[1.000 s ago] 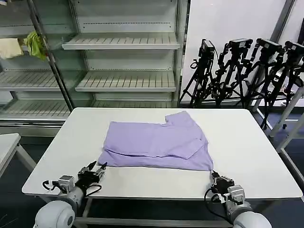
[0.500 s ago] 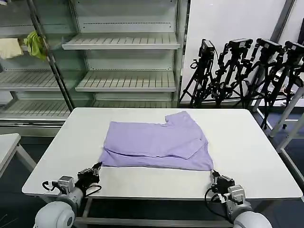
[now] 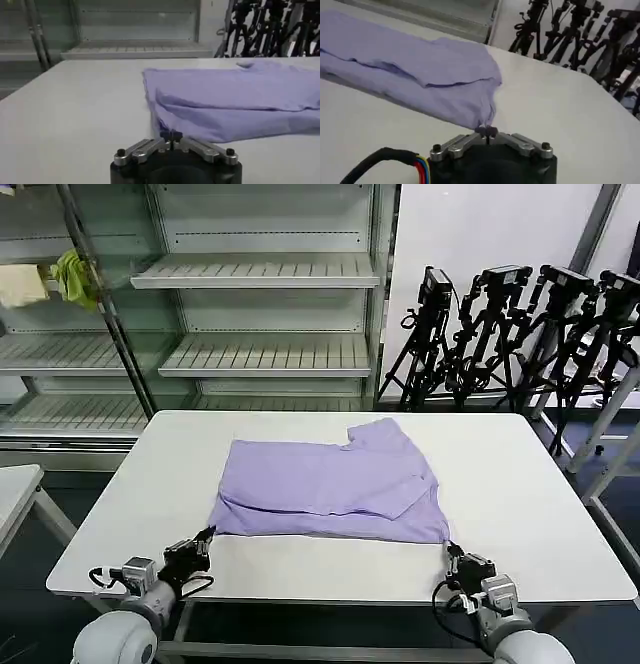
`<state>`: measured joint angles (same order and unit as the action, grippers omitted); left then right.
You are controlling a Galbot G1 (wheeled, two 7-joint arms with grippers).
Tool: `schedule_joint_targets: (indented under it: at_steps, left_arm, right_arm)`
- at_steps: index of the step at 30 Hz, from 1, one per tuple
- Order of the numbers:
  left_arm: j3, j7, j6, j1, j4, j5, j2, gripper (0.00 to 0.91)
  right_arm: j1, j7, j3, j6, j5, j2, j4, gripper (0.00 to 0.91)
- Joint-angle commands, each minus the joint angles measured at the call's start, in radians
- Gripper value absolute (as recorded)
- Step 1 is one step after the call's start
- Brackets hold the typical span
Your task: Fold and organize the clothes.
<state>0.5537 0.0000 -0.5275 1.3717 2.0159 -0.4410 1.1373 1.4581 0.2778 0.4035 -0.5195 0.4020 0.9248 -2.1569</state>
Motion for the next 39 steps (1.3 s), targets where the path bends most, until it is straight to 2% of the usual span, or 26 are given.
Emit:
schedule_joint_targets:
  at_steps: [1, 5, 6, 7, 8, 9, 25, 28, 29, 30, 31, 32, 33, 34, 36, 37, 39]
  left_arm:
    - [0.000, 0.001, 0.000, 0.004, 0.004, 0.000, 0.000, 0.000]
    - [-0.001, 0.002, 0.002, 0.006, 0.003, 0.004, 0.002, 0.000]
    - [-0.001, 0.003, 0.002, 0.008, 0.004, 0.005, 0.003, 0.000]
    - [0.000, 0.004, 0.004, 0.010, 0.001, 0.008, 0.004, 0.000]
    - [0.000, 0.004, 0.006, 0.010, 0.000, 0.008, 0.005, 0.000]
    - [0.000, 0.005, 0.008, 0.011, -0.002, 0.009, 0.004, 0.000]
    - [0.000, 0.006, 0.013, 0.005, -0.006, 0.012, 0.010, 0.000]
    - [0.001, 0.006, 0.013, 0.008, -0.003, 0.013, 0.012, 0.000]
    - [0.002, 0.006, 0.013, 0.009, -0.002, 0.013, 0.013, 0.000]
    - [0.003, 0.006, 0.014, 0.011, -0.001, 0.013, 0.013, 0.000]
    - [0.003, 0.006, 0.014, 0.012, 0.000, 0.013, 0.013, 0.000]
    - [0.004, 0.006, 0.014, 0.014, 0.000, 0.014, 0.013, 0.000]
    - [0.004, 0.006, 0.014, 0.014, 0.000, 0.014, 0.013, 0.000]
    - [0.005, 0.006, 0.014, 0.015, 0.001, 0.014, 0.013, 0.000]
    - [0.006, 0.006, 0.014, 0.017, 0.002, 0.014, 0.014, 0.000]
    - [0.006, 0.007, 0.015, 0.017, 0.003, 0.014, 0.014, 0.000]
    - [0.006, 0.007, 0.015, 0.018, 0.005, 0.015, 0.015, 0.000]
  right_arm:
    - [0.011, 0.000, 0.000, 0.000, 0.001, -0.001, -0.017, 0.000]
    - [0.021, -0.001, 0.006, 0.000, -0.003, -0.003, -0.029, 0.000]
    - [0.023, -0.001, 0.008, 0.001, -0.005, -0.003, -0.030, 0.030]
    - [0.024, -0.002, 0.009, 0.001, -0.011, -0.003, -0.031, 0.302]
    - [0.025, -0.003, 0.009, 0.006, -0.022, -0.003, -0.030, 0.705]
    - [0.025, -0.006, 0.009, 0.013, -0.032, -0.003, -0.029, 0.907]
    - [-0.065, -0.007, -0.031, 0.014, -0.039, 0.029, 0.050, 0.907]
    - [-0.081, -0.009, -0.049, 0.016, -0.043, 0.035, 0.064, 0.736]
    - [-0.086, -0.011, -0.052, 0.016, -0.044, 0.038, 0.068, 0.605]
    - [-0.089, -0.011, -0.057, 0.018, -0.046, 0.041, 0.071, 0.564]
    - [-0.094, -0.013, -0.061, 0.020, -0.049, 0.043, 0.075, 0.423]
    - [-0.097, -0.014, -0.065, 0.021, -0.050, 0.043, 0.079, 0.343]
    - [-0.100, -0.015, -0.068, 0.022, -0.051, 0.044, 0.083, 0.302]
    - [-0.102, -0.016, -0.069, 0.023, -0.052, 0.045, 0.084, 0.222]
    - [-0.105, -0.018, -0.071, 0.027, -0.054, 0.045, 0.090, 0.141]
    - [-0.106, -0.020, -0.071, 0.027, -0.055, 0.044, 0.091, 0.040]
    - [-0.105, -0.021, -0.071, 0.030, -0.056, 0.044, 0.093, 0.000]
